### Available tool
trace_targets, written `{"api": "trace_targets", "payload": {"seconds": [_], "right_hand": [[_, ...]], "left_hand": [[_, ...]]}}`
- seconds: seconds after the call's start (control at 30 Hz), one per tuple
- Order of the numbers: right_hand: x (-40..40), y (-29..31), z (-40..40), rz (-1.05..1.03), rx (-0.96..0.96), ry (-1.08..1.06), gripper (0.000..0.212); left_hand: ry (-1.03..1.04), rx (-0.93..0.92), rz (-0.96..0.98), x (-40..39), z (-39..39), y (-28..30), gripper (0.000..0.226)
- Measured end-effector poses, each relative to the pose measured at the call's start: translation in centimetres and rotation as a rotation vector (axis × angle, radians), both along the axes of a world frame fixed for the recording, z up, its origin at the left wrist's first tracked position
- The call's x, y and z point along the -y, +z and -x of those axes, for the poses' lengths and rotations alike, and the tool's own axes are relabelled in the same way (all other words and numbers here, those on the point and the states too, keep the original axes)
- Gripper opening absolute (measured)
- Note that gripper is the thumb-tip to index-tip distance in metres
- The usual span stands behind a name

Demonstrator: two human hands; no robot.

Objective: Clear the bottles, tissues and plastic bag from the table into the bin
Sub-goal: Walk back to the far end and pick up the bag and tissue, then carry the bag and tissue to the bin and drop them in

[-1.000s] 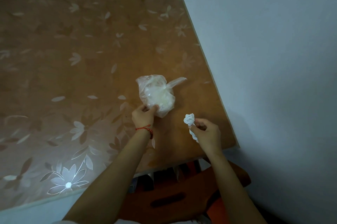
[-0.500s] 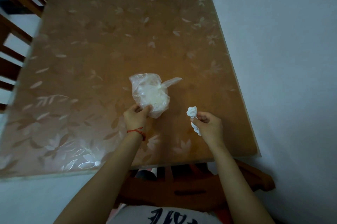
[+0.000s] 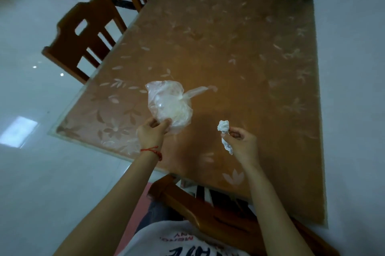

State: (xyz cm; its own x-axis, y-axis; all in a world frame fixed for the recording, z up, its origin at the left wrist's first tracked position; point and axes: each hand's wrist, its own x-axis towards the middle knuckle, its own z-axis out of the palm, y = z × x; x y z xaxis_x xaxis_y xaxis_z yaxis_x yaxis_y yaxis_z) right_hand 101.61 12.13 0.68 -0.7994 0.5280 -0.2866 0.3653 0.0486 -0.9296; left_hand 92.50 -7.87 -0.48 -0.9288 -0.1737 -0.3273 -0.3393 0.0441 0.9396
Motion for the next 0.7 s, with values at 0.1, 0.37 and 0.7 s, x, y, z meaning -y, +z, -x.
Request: {"api": "trace_targets", "payload": {"seconds": [0.1,0.37,0.7], "right_hand": [[1.0,0.3,0.8,0.011,0.016,0.111,0.015],[7.8,1.6,3.0,0.037,-0.004,0.391,0.012],[22.7,2.0,3.8,0.047,0.029,0.7,0.017]], "left_hand": [[0.123,-0.043,0.035,2.1,-1.6,0.4,0.018],[0.463,-0.101,0.058,9.9,-6.6,1.7,0.035],[0.774,-0.109,0.064,22.6,-12.9,1.6,0.026]]}}
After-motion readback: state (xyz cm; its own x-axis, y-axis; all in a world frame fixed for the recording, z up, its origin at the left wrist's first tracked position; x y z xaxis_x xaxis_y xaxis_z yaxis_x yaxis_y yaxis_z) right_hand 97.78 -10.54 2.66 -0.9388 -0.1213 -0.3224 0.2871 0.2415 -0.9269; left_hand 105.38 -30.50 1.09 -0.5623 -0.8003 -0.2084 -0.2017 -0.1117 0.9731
